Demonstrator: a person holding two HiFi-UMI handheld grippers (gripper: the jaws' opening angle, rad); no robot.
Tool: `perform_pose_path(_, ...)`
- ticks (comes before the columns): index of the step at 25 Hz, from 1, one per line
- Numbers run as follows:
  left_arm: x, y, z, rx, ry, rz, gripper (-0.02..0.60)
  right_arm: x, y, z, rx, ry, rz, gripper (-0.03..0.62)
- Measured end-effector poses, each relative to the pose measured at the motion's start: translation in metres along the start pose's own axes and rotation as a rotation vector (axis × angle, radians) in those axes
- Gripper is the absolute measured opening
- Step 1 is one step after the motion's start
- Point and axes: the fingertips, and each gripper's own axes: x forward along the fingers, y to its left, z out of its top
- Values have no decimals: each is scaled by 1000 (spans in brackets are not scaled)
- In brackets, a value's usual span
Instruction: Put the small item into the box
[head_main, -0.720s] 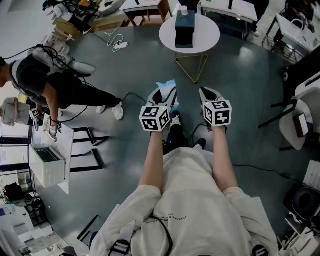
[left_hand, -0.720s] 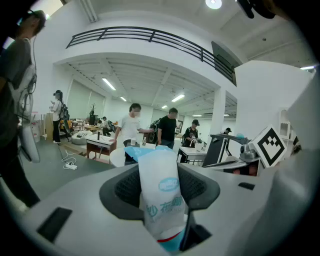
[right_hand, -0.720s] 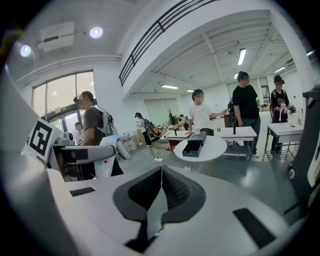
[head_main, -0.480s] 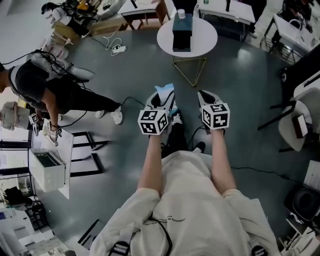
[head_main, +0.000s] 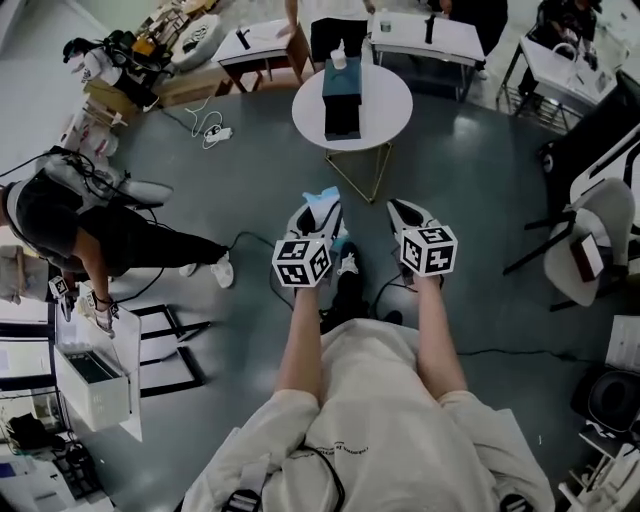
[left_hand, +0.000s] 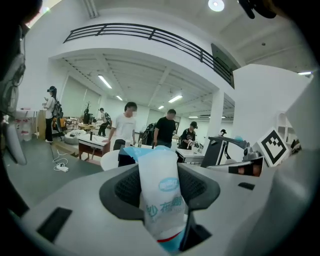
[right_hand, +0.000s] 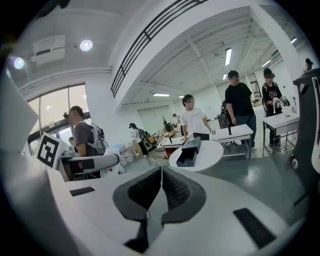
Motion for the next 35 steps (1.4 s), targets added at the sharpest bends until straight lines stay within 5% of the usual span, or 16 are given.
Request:
perform_pose_path(13, 121, 67, 56, -62, -24, -7, 204, 96, -62, 81, 31, -48, -11, 38)
perform_pose_path(19, 177, 93, 85, -62, -12, -49, 204, 145, -88, 114, 130, -39, -2, 38)
perform_pose_path(35, 309, 185, 133, -67, 55, -185, 204, 275, -117, 176, 155, -45, -70, 34)
